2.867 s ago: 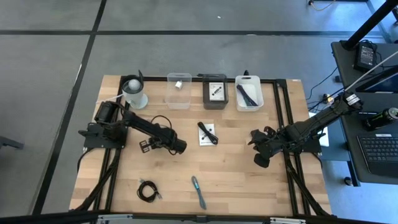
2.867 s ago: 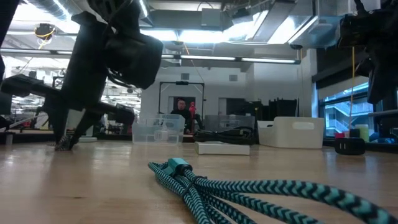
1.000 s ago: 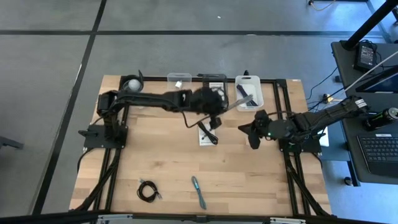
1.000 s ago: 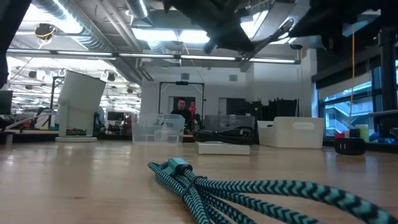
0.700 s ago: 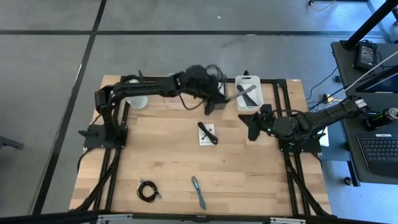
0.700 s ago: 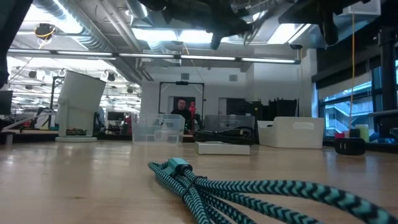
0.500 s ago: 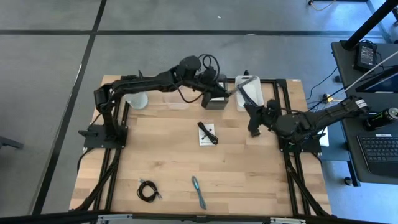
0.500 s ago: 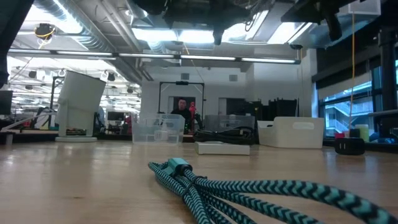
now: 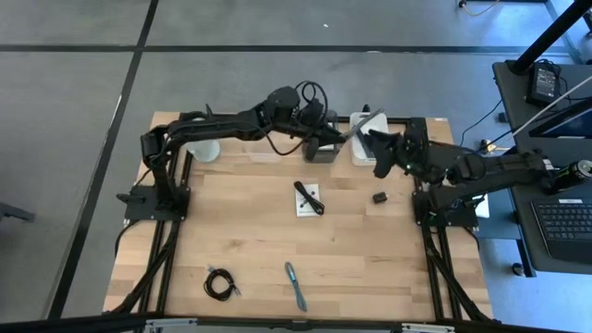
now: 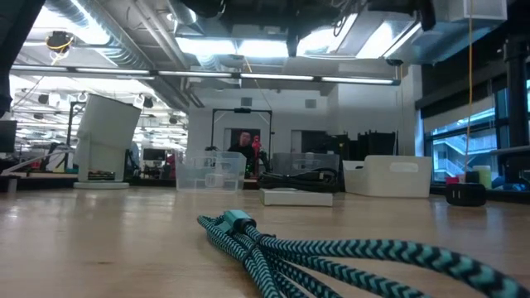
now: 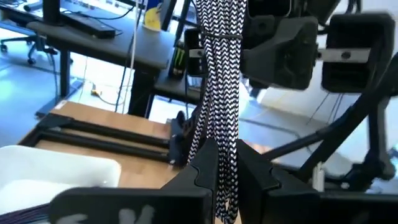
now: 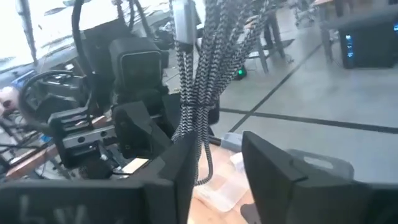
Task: Pick and place items into bin
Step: Put the white charger cable into the white bin
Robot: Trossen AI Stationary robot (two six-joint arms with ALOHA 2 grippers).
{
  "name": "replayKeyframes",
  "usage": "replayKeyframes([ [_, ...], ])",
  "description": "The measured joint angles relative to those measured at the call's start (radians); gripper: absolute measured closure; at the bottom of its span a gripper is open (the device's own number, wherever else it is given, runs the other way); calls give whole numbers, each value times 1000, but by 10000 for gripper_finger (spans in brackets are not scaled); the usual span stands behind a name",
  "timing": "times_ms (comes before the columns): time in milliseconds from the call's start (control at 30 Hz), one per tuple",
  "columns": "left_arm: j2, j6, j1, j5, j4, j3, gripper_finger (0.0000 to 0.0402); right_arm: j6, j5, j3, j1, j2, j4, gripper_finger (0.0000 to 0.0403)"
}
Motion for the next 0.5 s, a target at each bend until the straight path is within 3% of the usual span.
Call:
replayKeyframes([
  [200, 0, -75, 1, -45, 59, 0, 377, -97, -115, 44, -97, 0, 0, 219],
  [500, 0, -100, -5, -48, 97, 0, 377, -95, -374, 65, -268, 35, 47, 186],
])
